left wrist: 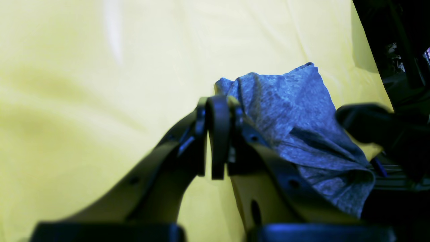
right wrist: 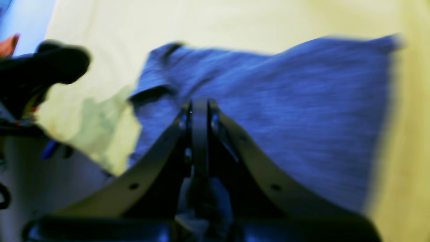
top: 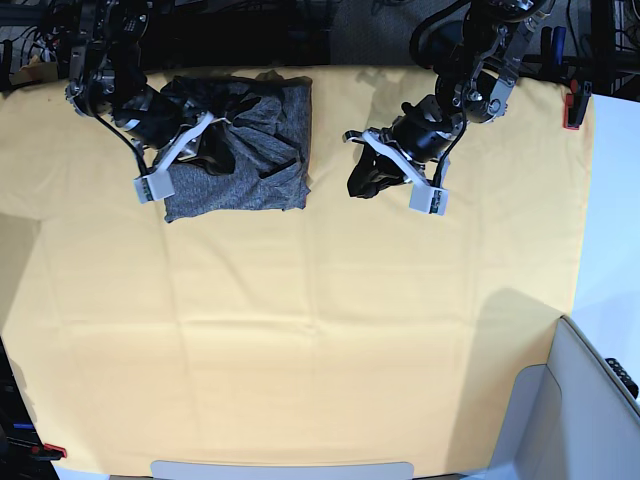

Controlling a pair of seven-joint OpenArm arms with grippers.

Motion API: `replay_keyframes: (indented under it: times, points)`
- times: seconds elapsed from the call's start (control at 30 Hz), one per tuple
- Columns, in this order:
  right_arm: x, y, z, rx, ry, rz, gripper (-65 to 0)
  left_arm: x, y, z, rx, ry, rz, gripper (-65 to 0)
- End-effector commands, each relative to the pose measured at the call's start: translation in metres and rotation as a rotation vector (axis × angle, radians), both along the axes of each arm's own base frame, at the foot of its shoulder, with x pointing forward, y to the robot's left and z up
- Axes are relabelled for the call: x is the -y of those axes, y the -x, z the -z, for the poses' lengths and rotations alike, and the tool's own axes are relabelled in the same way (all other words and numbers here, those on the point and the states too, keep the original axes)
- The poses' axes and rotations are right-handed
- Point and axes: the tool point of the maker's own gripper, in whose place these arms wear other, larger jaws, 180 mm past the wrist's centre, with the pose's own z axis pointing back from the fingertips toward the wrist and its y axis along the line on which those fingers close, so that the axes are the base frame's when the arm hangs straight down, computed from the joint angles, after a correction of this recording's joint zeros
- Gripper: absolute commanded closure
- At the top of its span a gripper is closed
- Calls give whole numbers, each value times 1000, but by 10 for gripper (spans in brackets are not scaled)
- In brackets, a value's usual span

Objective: Fold the T-shirt properly
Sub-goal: 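Pat and smooth the folded bundle with the right gripper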

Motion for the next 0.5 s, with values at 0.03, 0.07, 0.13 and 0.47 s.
replay_keyframes:
  times: [0.03, 0.07, 0.13, 0.47]
  points:
    - [-18, -1, -5, 17, -8, -40, -11, 0, -5, -11, 43, 12, -2, -4]
    - [-26, 2, -2, 8, 0, -64, -11, 0, -5, -11, 43, 12, -2, -4]
    - [-42, 8, 1, -1, 2, -114, -11, 0, -5, -11, 42, 14, -2, -3]
    - [-119, 36, -15, 19, -78, -447, -11, 0, -5, -11, 42, 14, -2, -3]
